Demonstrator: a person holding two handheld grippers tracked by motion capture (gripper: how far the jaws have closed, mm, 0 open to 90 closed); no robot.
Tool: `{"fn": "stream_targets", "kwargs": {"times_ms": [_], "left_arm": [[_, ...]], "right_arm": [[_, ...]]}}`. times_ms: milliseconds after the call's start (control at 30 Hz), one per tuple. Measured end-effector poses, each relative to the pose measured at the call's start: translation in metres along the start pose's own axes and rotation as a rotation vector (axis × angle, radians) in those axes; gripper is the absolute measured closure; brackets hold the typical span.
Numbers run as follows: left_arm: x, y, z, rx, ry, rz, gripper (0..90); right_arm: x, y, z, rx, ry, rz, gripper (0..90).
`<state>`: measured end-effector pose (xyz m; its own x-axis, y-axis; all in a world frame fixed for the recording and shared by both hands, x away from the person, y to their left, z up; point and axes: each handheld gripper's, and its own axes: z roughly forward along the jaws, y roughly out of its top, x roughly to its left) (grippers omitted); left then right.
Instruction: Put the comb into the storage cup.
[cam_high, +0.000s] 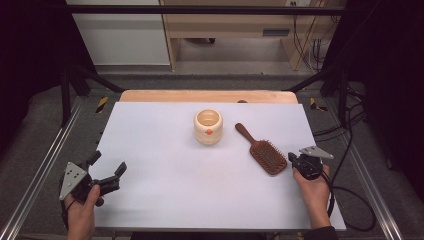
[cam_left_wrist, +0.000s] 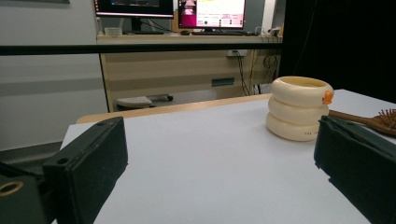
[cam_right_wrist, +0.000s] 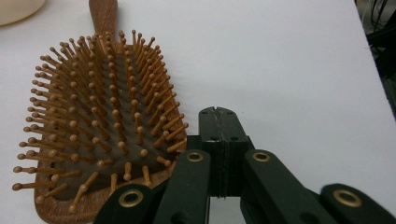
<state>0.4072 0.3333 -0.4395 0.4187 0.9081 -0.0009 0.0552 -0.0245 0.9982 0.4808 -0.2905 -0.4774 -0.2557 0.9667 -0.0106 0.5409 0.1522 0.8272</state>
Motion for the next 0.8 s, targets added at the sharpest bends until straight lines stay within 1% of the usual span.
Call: {"fn": "stream_targets", "kwargs": {"times_ms": [167, 267, 433, 500, 733, 800], "left_arm": [[0.0, 0.0, 0.0, -0.004, 0.001, -0.001, 3.0], [0.0, 0.0, 0.0, -0.002, 0.0, 0.0, 3.0], [0.001, 0.0, 0.0, -0.002, -0.001, 0.0, 3.0], [0.001, 0.0, 0.0, -0.002, 0.0, 0.0, 3.0], [0.001, 0.0, -0.001, -0.002, 0.002, 0.001, 3.0], [0.001, 0.001, -0.001, -0.003, 0.003, -0.001, 3.0]], "right_arm": [[0.001, 0.0, 0.0, 0.0, 0.018, -0.007, 90.0], [0.002, 0.0, 0.001, 0.012, 0.027, -0.023, 90.0], [0.004, -0.001, 0.001, 0.022, 0.044, -0.033, 90.0], [0.007, -0.001, 0.001, 0.031, 0.058, -0.049, 90.0], [0.014, -0.001, -0.003, 0.042, 0.086, -0.067, 90.0], [0.019, -0.002, -0.005, 0.048, 0.106, -0.088, 90.0]]}}
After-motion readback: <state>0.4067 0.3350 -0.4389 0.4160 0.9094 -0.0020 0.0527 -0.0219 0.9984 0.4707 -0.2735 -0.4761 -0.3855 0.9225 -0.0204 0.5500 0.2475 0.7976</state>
